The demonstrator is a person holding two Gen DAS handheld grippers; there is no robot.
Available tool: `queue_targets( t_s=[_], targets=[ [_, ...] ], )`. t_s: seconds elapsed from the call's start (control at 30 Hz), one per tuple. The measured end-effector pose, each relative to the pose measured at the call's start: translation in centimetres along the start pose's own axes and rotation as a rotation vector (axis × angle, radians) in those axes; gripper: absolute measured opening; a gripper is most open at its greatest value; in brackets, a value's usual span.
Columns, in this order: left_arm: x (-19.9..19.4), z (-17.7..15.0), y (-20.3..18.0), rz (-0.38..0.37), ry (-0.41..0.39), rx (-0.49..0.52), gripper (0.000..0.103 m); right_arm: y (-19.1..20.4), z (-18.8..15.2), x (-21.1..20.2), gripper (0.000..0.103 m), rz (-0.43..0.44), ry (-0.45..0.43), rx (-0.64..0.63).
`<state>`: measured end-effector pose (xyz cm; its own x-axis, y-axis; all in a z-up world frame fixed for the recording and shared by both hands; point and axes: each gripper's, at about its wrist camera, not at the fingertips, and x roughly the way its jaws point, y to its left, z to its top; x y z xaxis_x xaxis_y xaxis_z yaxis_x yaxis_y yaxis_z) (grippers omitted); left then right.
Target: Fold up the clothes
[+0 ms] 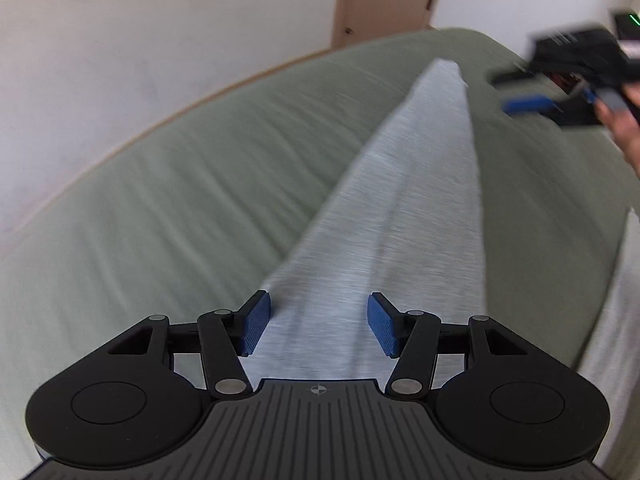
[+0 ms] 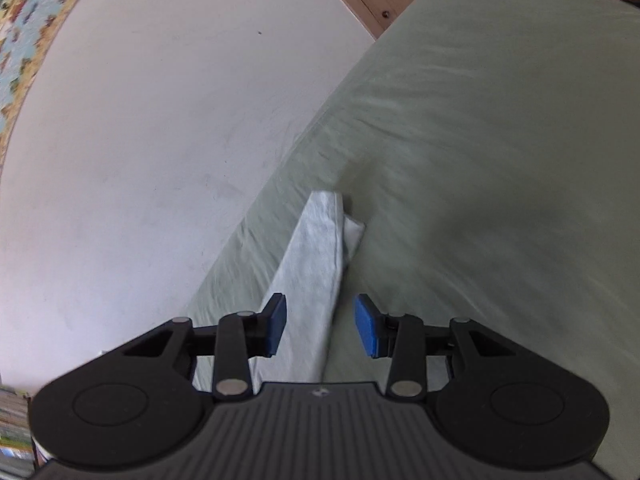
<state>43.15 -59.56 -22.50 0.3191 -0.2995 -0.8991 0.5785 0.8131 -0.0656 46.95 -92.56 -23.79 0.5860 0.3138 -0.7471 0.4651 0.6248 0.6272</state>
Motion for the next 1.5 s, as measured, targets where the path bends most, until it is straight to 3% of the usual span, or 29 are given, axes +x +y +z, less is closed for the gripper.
queue_targets(
  t_s=[0.07,0.27,0.33,0.43,0.57,0.9,1.17,1.27,1.3,1.37,1.5],
  targets=[
    [0.6,0.4,-1.6,0.026,0.007,0.029,0.062,0.4,0.1,0.6,0.041,-0.011,0.009,-0.004],
    [1.0,1.1,-2.6,-0.008,0.008,0.017,0.063,0.4,0.8,2.1,0.039,-0.064,0.013,0.023],
    [1.0,1.4,-2.4,-0.010,0.005,0.008,0.063,0.3,0.8,2.3,0.022,-0.071,0.017,0.031],
    [0.9,1.8,-2.1,-0.008,-0.005,-0.007,0.063,0.3,0.5,2.3,0.006,-0.085,0.018,0.027],
    [0.1,2.6,-2.7,-0.006,-0.034,0.014,0.063,0.5,0.2,0.5,0.003,-0.075,-0.004,0.018],
    [-1.6,3.1,-4.4,-0.043,-0.083,0.027,0.063,-0.4,-2.0,-6.4,0.002,-0.087,-0.035,-0.002],
    [-1.0,2.6,-5.8,-0.073,-0.063,0.056,0.063,-6.0,-6.0,-7.8,0.003,-0.177,0.081,0.021],
    [-0.9,2.3,-5.8,-0.081,-0.057,0.056,0.063,-5.6,-6.1,-8.8,0.013,-0.163,0.068,0.020],
    [-0.8,2.4,-5.8,-0.080,-0.057,0.055,0.063,-4.9,-5.3,-9.6,0.025,-0.171,0.024,-0.015],
    [-0.4,2.6,-5.6,-0.074,-0.052,0.051,0.063,-3.7,-3.8,-10.0,0.028,-0.175,-0.046,-0.095],
    [-0.3,2.8,-5.2,-0.065,-0.055,0.048,0.063,-1.8,-1.1,-8.7,0.036,-0.140,-0.052,-0.249]
  ],
)
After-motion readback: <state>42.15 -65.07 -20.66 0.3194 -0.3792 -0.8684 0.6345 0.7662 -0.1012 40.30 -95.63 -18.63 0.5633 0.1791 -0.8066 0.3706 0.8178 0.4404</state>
